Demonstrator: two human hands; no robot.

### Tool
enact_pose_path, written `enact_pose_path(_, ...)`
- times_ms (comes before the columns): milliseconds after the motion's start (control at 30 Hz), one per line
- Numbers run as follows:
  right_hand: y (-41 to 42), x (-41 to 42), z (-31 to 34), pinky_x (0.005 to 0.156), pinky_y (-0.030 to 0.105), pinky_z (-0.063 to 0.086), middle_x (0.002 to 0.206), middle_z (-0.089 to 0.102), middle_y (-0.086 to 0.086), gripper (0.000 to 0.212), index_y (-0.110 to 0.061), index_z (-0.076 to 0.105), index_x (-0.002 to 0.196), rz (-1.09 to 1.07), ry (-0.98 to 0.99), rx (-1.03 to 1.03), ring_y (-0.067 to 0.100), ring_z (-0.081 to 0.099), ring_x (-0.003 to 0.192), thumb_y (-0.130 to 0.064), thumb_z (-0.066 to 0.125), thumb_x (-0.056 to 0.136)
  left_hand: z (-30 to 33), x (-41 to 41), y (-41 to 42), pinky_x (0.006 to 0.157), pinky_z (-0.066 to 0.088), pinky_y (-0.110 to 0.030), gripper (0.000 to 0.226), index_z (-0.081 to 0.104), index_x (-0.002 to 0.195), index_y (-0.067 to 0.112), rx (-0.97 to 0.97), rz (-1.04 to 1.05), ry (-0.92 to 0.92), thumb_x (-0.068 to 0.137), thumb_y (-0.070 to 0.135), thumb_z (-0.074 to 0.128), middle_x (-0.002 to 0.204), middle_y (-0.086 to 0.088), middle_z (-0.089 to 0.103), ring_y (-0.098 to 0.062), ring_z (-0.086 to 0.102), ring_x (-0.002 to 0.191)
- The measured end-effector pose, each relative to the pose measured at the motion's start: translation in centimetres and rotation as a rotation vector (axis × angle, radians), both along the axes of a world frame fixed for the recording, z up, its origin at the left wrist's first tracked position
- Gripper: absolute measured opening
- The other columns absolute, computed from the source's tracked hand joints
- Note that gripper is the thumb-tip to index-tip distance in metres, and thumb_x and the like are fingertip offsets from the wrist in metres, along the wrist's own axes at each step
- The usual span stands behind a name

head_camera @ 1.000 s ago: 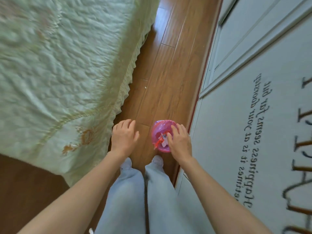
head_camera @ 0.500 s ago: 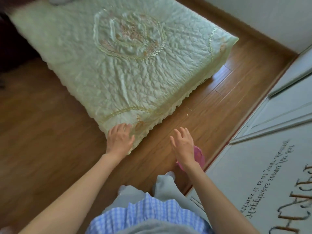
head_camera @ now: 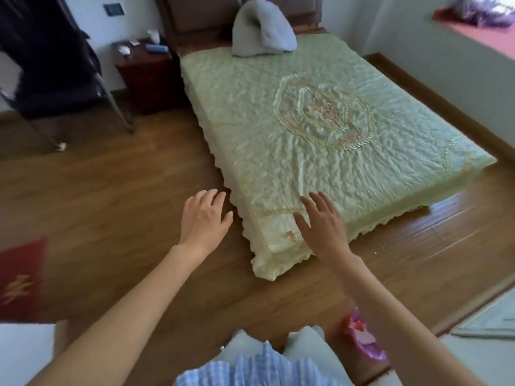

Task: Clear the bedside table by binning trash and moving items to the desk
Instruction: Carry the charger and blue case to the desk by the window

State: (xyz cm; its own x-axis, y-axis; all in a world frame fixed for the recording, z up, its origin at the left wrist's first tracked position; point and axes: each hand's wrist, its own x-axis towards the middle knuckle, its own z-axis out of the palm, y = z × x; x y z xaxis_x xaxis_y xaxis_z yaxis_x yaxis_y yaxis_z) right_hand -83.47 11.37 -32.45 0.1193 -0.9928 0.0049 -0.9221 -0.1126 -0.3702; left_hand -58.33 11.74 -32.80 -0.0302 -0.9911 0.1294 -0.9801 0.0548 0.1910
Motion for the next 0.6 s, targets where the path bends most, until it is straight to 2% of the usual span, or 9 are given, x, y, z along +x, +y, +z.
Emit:
enact_pose_path(267,-3.4,11.5,3.9,0.117,0.041,0.015,0.153,0.029,0.005,0.050,-0.020,0.035,0.143,0.246,0.016,-0.093,0.021,0.012,0.145,-0.042,0.038,0.098,3.4,11.5,1.2,0.102,0.038,-0.047,0.047,0.057,0.125,0.006,-0.115,0.205,-0.017,0.086,0.032,0.060,0.129,-0.015,0.058,-0.033,0.049,0.123)
enact_pose_path(600,-13.6,24.8,6.9,0.115,0.042,0.019,0.151,0.033,0.009,0.049,-0.015,0.039,0.141,0.513,0.010,-0.189,0.024,0.017,0.144,-0.037,0.040,0.098,6.7,22.9,-0.6,0.102,0.038,-0.046,0.047,0.055,0.127,0.007,-0.173,0.436,-0.078,0.089,0.035,0.056,0.130,-0.013,0.056,-0.030,0.048,0.123)
